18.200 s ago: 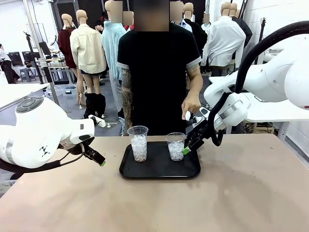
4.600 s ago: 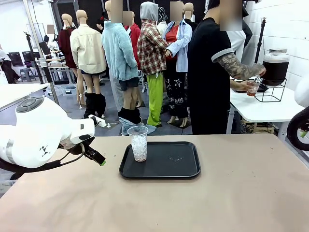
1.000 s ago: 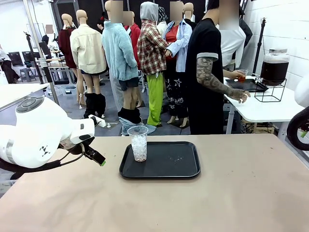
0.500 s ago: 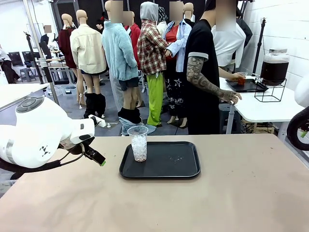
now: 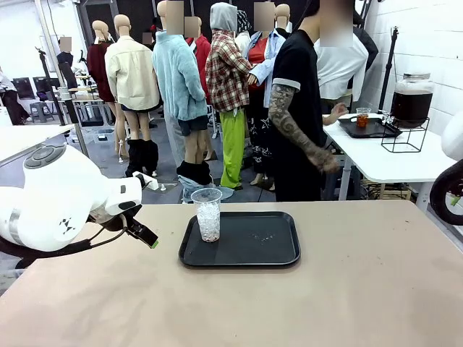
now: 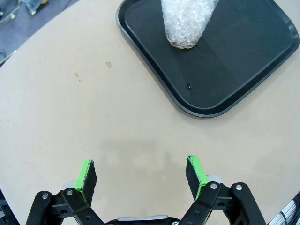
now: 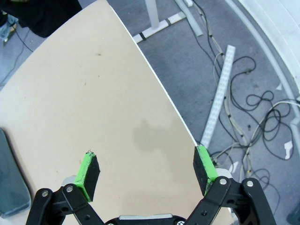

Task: Pour the drink into the iced cup.
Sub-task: Pick up the iced cup indicated by the human and present it to them.

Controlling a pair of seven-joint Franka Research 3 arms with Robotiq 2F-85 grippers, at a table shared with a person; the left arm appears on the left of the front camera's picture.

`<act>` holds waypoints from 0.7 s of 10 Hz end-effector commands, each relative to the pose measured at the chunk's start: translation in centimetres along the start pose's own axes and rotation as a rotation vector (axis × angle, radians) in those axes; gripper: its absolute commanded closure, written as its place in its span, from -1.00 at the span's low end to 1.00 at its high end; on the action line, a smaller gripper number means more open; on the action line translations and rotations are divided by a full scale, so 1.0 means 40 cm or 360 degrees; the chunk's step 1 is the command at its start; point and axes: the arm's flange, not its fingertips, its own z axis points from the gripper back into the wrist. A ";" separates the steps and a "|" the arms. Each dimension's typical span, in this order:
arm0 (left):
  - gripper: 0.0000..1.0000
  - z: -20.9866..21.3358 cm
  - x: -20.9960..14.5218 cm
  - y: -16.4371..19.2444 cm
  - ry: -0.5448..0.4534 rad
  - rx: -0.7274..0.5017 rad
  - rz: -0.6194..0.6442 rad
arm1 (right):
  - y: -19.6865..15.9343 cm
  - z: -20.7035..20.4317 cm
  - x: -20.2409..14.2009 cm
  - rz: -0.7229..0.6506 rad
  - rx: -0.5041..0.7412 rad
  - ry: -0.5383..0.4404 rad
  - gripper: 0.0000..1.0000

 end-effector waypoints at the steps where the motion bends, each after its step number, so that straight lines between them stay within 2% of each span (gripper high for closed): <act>1: -1.00 0.002 -0.002 0.004 -0.0002 0.0000 0.0006 | -0.001 -0.003 0.004 0.0006 -0.0007 -0.0019 -1.00; 7: -1.00 0.002 -0.002 0.004 -0.0002 0.0000 0.0006 | -0.001 -0.003 0.004 0.0006 -0.0007 -0.0019 -1.00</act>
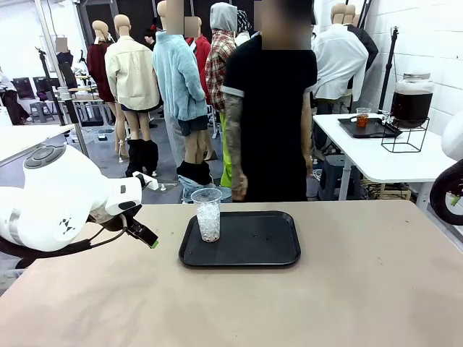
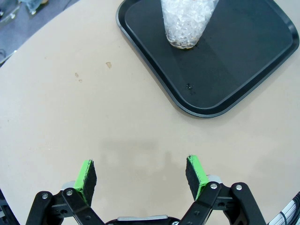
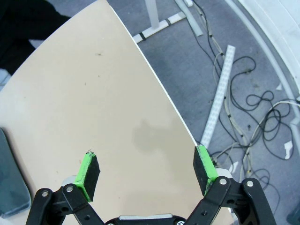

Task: Pour the drink into the iced cup.
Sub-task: Pick up the iced cup indicated by the human and present it to them.

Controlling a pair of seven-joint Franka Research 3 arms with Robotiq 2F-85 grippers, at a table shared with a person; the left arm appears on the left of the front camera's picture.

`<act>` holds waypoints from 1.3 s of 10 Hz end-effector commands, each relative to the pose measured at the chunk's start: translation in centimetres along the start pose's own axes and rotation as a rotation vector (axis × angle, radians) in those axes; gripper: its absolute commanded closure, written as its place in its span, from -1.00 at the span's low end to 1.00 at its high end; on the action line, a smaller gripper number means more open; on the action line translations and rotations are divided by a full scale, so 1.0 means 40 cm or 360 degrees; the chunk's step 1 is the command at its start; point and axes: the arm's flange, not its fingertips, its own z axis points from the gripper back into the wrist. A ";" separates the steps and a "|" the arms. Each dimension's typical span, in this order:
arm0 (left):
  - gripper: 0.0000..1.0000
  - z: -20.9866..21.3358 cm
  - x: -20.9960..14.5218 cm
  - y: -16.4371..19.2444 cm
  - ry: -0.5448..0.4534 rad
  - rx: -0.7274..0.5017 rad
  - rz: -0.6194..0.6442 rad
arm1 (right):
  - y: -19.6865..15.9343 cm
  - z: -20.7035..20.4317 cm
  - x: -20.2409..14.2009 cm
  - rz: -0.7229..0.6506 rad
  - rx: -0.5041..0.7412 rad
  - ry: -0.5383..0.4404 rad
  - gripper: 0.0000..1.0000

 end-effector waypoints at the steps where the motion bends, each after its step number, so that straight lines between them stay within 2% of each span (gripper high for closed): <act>1: -1.00 0.002 -0.002 0.004 -0.0002 0.0000 0.0006 | -0.001 -0.003 0.004 0.0006 -0.0007 -0.0019 -1.00; 13: -1.00 0.002 -0.002 0.004 -0.0002 0.0000 0.0006 | -0.001 -0.003 0.004 0.0006 -0.0007 -0.0019 -1.00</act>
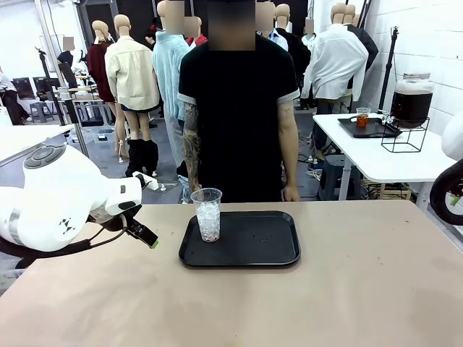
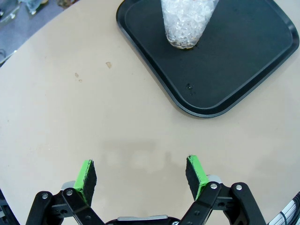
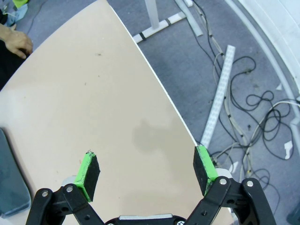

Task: Pour the drink into the iced cup.
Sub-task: Pick up the iced cup indicated by the human and present it to them.

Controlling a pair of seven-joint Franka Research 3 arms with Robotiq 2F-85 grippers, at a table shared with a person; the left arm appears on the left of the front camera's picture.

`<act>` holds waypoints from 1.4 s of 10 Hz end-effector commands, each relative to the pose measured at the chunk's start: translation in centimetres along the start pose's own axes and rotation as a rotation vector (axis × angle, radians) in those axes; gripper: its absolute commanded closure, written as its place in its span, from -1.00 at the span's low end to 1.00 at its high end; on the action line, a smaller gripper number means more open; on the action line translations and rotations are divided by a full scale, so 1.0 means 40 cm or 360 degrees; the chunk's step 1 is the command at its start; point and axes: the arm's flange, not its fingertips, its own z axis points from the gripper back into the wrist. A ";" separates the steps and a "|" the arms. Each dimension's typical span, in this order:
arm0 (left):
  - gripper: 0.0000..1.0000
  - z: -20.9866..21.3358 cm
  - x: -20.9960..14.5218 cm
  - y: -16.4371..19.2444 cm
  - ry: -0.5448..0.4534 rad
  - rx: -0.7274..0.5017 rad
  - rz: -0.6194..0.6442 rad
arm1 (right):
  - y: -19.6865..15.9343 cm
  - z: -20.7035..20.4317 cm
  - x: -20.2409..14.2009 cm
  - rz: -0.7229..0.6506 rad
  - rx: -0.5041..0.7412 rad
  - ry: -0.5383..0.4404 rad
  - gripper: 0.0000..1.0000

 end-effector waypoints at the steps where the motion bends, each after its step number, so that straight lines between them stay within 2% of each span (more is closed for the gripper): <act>1: -1.00 0.002 -0.002 0.004 -0.0002 0.0000 0.0006 | -0.001 -0.003 0.004 0.0006 -0.0007 -0.0019 -1.00; 14: -1.00 0.002 -0.002 0.004 -0.0002 0.0000 0.0006 | -0.001 -0.003 0.004 0.0006 -0.0007 -0.0019 -1.00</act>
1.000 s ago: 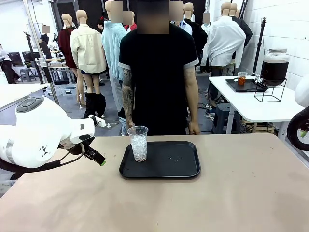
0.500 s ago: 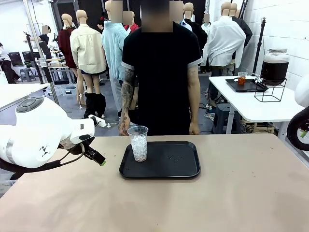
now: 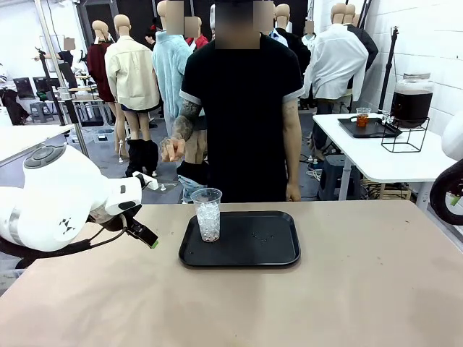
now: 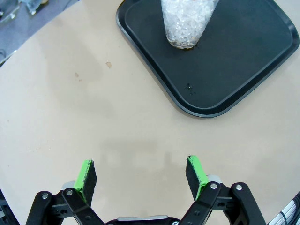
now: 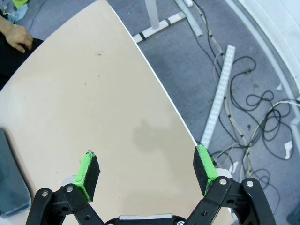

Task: Pour the drink into the iced cup.
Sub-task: Pick up the iced cup indicated by the human and present it to them.

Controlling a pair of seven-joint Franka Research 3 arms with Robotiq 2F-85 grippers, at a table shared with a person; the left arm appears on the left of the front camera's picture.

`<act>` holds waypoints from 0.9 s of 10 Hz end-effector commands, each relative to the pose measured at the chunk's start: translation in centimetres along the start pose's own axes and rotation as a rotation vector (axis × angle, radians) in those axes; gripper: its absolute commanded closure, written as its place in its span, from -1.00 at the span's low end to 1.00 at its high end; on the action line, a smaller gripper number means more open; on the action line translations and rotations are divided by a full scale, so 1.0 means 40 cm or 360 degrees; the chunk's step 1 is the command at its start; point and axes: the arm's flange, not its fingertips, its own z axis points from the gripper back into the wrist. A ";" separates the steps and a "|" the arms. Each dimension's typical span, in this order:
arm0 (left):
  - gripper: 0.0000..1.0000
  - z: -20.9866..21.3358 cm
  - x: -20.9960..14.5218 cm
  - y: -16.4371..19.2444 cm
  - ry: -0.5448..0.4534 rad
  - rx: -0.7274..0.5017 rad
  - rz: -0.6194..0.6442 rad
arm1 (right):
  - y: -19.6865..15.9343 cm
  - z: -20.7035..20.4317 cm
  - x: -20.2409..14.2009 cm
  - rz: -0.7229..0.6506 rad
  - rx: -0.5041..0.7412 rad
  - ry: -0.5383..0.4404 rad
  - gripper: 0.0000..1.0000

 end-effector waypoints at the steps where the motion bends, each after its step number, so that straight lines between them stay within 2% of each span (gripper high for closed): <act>1: -1.00 0.002 -0.002 0.004 -0.0002 0.0000 0.0006 | -0.001 -0.003 0.004 0.0006 -0.0007 -0.0019 -1.00; 9: -1.00 0.002 -0.002 0.004 -0.0002 0.0000 0.0006 | -0.001 -0.003 0.004 0.0006 -0.0007 -0.0019 -1.00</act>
